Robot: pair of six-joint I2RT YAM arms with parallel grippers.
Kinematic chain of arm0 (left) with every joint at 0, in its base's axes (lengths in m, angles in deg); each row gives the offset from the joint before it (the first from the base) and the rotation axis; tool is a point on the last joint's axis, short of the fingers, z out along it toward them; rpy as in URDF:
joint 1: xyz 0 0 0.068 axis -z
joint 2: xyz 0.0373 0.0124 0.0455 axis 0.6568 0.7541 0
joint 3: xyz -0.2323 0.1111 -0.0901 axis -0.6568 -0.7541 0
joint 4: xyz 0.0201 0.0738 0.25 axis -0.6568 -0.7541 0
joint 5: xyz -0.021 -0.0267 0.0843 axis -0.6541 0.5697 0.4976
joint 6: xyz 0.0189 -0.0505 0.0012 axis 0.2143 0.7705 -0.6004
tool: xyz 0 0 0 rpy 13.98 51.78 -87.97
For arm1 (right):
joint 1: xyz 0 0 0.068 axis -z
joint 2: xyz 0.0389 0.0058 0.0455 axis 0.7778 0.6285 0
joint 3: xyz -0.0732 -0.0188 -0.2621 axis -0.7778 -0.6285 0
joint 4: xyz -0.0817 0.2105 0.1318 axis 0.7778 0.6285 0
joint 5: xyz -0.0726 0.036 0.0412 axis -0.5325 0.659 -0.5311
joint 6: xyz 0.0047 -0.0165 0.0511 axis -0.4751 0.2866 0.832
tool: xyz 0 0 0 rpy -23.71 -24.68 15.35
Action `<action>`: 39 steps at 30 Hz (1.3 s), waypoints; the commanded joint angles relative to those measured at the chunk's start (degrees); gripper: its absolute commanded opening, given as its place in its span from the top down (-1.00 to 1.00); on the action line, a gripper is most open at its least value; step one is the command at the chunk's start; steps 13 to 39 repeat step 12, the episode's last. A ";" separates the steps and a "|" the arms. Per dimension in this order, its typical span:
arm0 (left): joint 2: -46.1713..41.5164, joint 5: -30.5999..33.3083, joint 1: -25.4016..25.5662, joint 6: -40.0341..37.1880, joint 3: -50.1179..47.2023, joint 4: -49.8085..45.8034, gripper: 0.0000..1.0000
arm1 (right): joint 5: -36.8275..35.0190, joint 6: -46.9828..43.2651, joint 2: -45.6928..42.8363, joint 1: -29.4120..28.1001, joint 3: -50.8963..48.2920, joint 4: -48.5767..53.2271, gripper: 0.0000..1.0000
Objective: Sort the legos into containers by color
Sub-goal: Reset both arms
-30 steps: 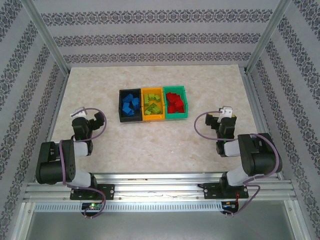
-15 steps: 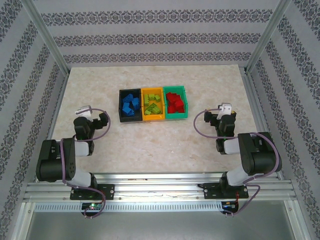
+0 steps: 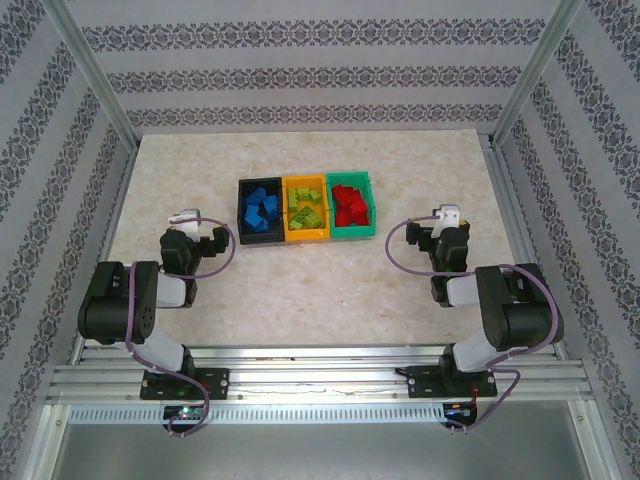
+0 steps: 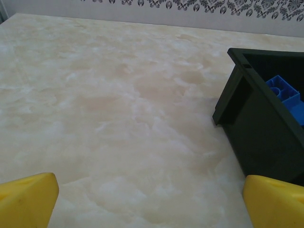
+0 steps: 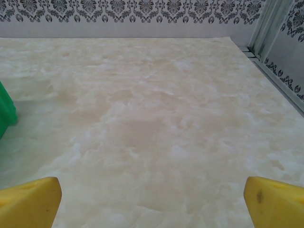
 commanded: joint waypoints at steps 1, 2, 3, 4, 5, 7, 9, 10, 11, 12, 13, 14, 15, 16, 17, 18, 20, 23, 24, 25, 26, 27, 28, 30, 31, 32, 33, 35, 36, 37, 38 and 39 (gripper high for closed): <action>-0.09 0.00 0.22 -1.25 0.86 0.02 -0.99 | 1.08 -0.40 -0.12 -0.15 1.05 0.36 -0.96; 0.26 0.01 0.22 -1.29 0.84 0.60 -0.99 | 1.04 -0.36 -0.12 -0.16 1.08 0.36 -0.96; 0.13 0.07 0.21 -1.21 0.79 0.45 -0.99 | 1.04 -0.39 -0.12 -0.16 1.08 0.36 -0.97; 0.04 -0.01 0.18 -1.21 0.83 0.24 -0.99 | 1.03 -0.34 -0.07 -0.16 1.07 0.36 -0.96; 0.16 0.02 0.18 -1.29 0.76 0.55 -0.99 | 1.12 -0.41 -0.08 -0.24 1.10 0.32 -0.96; 0.08 -0.01 0.18 -1.26 0.75 0.59 -0.99 | 1.54 -0.47 -0.07 -0.20 1.09 0.47 -0.97; 0.20 0.00 0.18 -1.28 0.69 0.74 -0.99 | 2.82 -0.16 -0.07 0.35 1.10 1.32 -0.96; 0.08 0.05 0.23 -1.24 0.74 0.67 -0.99 | 2.89 -0.07 -0.15 0.41 1.09 1.33 -0.96; 0.12 0.02 0.15 -1.28 0.71 0.67 -0.99 | 2.95 -0.11 -0.19 0.47 1.09 1.27 -0.97; 0.07 0.02 0.24 -1.28 0.69 0.67 -0.99 | 2.83 -0.17 -0.23 0.42 1.05 1.16 -0.97; 0.07 0.02 0.24 -1.28 0.69 0.67 -0.99 | 2.83 -0.17 -0.23 0.42 1.05 1.16 -0.97; 0.07 0.02 0.24 -1.28 0.69 0.67 -0.99 | 2.83 -0.17 -0.23 0.42 1.05 1.16 -0.97; 0.07 0.02 0.24 -1.28 0.69 0.67 -0.99 | 2.83 -0.17 -0.23 0.42 1.05 1.16 -0.97; 0.07 0.02 0.24 -1.28 0.69 0.67 -0.99 | 2.83 -0.17 -0.23 0.42 1.05 1.16 -0.97; 0.07 0.02 0.24 -1.28 0.69 0.67 -0.99 | 2.83 -0.17 -0.23 0.42 1.05 1.16 -0.97; 0.07 0.02 0.24 -1.28 0.69 0.67 -0.99 | 2.83 -0.17 -0.23 0.42 1.05 1.16 -0.97; 0.07 0.02 0.24 -1.28 0.69 0.67 -0.99 | 2.83 -0.17 -0.23 0.42 1.05 1.16 -0.97; 0.07 0.02 0.24 -1.28 0.69 0.67 -0.99 | 2.83 -0.17 -0.23 0.42 1.05 1.16 -0.97; 0.07 0.02 0.24 -1.28 0.69 0.67 -0.99 | 2.83 -0.17 -0.23 0.42 1.05 1.16 -0.97; 0.07 0.02 0.24 -1.28 0.69 0.67 -0.99 | 2.83 -0.17 -0.23 0.42 1.05 1.16 -0.97; 0.07 0.02 0.24 -1.28 0.69 0.67 -0.99 | 2.83 -0.17 -0.23 0.42 1.05 1.16 -0.97; 0.07 0.02 0.24 -1.28 0.69 0.67 -0.99 | 2.83 -0.17 -0.23 0.42 1.05 1.16 -0.97; 0.07 0.02 0.24 -1.28 0.69 0.67 -0.99 | 2.83 -0.17 -0.23 0.42 1.05 1.16 -0.97; 0.07 0.02 0.24 -1.28 0.69 0.67 -0.99 | 2.83 -0.17 -0.23 0.42 1.05 1.16 -0.97; 0.07 0.02 0.24 -1.28 0.69 0.67 -0.99 | 2.83 -0.17 -0.23 0.42 1.05 1.16 -0.97; 0.07 0.02 0.24 -1.28 0.69 0.67 -0.99 | 2.83 -0.17 -0.23 0.42 1.05 1.16 -0.97; 0.07 0.02 0.24 -1.28 0.69 0.67 -0.99 | 2.83 -0.17 -0.23 0.42 1.05 1.16 -0.97; 0.07 0.02 0.24 -1.28 0.69 0.67 -0.99 | 2.83 -0.17 -0.23 0.42 1.05 1.16 -0.97; 0.07 0.02 0.24 -1.28 0.69 0.67 -0.99 | 2.83 -0.17 -0.23 0.42 1.05 1.16 -0.97; 0.07 0.02 0.24 -1.28 0.69 0.67 -0.99 | 2.83 -0.17 -0.23 0.42 1.05 1.16 -0.97; 0.07 0.02 0.24 -1.28 0.69 0.67 -0.99 | 2.83 -0.17 -0.23 0.42 1.05 1.16 -0.97; 0.07 0.02 0.24 -1.28 0.69 0.67 -0.99 | 2.83 -0.17 -0.23 0.42 1.05 1.16 -0.97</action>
